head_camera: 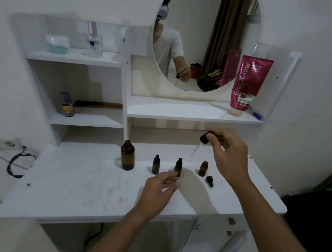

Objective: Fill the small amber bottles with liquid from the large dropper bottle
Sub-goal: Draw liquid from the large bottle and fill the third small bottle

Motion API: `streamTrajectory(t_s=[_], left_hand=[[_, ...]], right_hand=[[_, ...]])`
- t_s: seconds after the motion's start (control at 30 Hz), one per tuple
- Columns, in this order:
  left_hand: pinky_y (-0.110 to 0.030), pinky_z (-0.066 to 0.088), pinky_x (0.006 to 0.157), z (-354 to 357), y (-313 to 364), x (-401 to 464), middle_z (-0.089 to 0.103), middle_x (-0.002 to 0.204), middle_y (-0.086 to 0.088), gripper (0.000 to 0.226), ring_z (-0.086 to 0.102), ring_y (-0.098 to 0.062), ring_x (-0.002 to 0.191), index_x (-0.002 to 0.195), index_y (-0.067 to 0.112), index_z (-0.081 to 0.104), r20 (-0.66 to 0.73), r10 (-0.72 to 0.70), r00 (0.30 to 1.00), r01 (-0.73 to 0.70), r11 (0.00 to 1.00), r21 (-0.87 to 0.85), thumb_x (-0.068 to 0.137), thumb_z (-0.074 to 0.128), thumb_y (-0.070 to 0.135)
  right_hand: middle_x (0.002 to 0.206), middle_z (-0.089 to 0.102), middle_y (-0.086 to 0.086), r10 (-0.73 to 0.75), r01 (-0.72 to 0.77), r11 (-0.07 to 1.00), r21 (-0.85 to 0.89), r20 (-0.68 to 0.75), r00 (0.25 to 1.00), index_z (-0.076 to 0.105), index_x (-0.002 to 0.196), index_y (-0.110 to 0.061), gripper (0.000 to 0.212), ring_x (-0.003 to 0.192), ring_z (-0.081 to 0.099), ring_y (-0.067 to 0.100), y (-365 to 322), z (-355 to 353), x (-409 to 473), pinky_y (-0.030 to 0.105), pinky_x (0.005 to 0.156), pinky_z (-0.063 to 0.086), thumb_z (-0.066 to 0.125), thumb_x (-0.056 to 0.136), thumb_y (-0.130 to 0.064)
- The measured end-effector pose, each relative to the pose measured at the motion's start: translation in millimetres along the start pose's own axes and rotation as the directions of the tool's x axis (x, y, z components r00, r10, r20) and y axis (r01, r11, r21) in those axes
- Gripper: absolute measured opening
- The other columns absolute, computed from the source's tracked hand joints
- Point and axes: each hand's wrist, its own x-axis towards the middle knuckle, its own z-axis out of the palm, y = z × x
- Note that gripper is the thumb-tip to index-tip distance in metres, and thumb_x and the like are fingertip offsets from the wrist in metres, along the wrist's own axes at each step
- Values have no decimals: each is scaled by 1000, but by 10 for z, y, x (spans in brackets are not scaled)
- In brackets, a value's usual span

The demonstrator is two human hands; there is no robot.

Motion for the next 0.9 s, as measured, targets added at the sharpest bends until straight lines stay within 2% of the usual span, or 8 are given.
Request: streamTrajectory(t_s=[0.2,0.3,0.43,0.6,0.67,0.73,0.83,0.9], left_hand=[[-11,52,76,-643,-118,-109,71,94,14,18,66,1,89,109,24,71,-239,-78,968,79,997,-5,92,74,26],[-15,53,70,-902,-211,-98,69,85,9,13,64,-4,81,98,25,69,-376,-110,920,120,993,2,89,77,26],[-25,55,77,-1185,-398,2,64,96,12,33,61,-9,88,102,27,60,-492,-102,865,170,981,97,81,84,33],[-37,52,103,-1262,-535,158,59,132,10,67,57,-14,119,135,27,50,-360,-196,912,253,960,117,80,84,41],[-39,48,109,-1231,-547,217,57,141,9,72,54,-13,126,143,28,46,-313,-208,927,258,957,129,83,81,43],[-37,48,108,-1222,-564,256,60,139,9,67,56,-13,125,143,27,48,-289,-199,936,248,958,143,85,78,44],[-18,46,92,-1235,-565,268,66,120,12,50,61,-11,112,133,24,58,-276,-168,946,220,960,171,88,76,38],[-12,42,85,-1240,-545,261,67,114,13,44,61,-9,105,129,24,60,-277,-152,949,207,961,183,89,76,36]], right_hand=[[102,77,-11,4,-15,985,169,66,998,75,110,-25,17,99,72,2,-374,464,-35,11,90,53,71,98,-15],[103,77,-10,12,-26,974,224,63,998,77,110,-20,14,100,72,3,-521,737,-27,11,90,52,72,98,-16],[107,76,-6,-47,22,969,244,95,994,76,114,-14,17,103,72,7,-671,1085,-12,20,94,55,70,98,-14],[107,76,-6,-54,16,955,297,120,991,76,114,-13,16,103,71,7,-843,1336,80,20,94,55,69,99,-13],[107,76,-6,-53,13,955,297,129,990,76,113,-14,16,103,71,6,-877,1408,109,20,95,55,70,98,-14],[108,76,-5,-65,22,959,283,146,987,76,113,-14,16,102,71,6,-877,1473,109,21,96,55,70,98,-13],[107,76,-4,-86,45,971,237,166,982,76,112,-13,16,100,71,6,-847,1553,96,20,95,56,70,98,-13],[107,75,-4,-89,47,976,213,190,978,76,112,-13,15,100,71,6,-835,1600,91,18,94,55,69,99,-13]])
